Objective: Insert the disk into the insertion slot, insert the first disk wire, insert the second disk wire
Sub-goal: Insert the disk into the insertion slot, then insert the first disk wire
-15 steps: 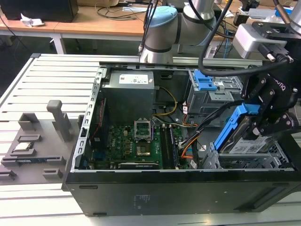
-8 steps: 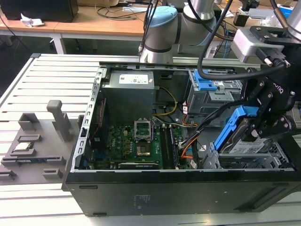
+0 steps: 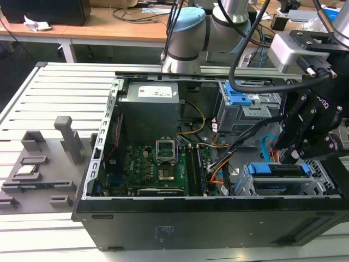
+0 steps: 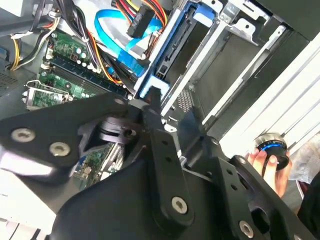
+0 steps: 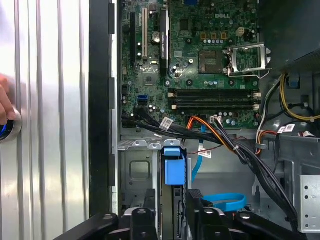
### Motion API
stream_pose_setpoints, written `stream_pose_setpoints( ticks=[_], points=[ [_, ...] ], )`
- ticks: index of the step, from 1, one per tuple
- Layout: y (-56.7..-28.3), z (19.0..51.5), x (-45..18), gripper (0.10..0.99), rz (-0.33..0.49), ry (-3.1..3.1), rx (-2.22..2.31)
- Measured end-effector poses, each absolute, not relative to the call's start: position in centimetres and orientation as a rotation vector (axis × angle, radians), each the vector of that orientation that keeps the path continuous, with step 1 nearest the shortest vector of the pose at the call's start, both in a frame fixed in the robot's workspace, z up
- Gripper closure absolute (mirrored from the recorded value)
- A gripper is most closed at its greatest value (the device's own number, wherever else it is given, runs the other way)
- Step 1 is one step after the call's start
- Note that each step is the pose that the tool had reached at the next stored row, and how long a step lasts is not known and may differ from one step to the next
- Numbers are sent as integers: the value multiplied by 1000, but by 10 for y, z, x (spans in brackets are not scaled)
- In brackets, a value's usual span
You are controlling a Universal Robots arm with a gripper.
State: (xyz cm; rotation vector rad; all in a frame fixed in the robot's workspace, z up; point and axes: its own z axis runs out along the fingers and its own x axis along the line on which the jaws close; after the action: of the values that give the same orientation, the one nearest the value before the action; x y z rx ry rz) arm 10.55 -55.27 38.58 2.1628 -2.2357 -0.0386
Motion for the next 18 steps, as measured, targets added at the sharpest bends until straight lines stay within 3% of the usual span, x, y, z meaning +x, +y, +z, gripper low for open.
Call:
stream_pose_setpoints(
  ticks=[1,3,4,6,18],
  points=[
    [-553,386,105,733,-39,-2236,2163],
    [-553,386,106,859,-39,-2236,2163],
    [-553,386,106,859,-38,-2236,2163],
    [-553,386,106,976,-38,-2236,2163],
    [-543,385,129,980,-39,-2235,2162]
  ],
)
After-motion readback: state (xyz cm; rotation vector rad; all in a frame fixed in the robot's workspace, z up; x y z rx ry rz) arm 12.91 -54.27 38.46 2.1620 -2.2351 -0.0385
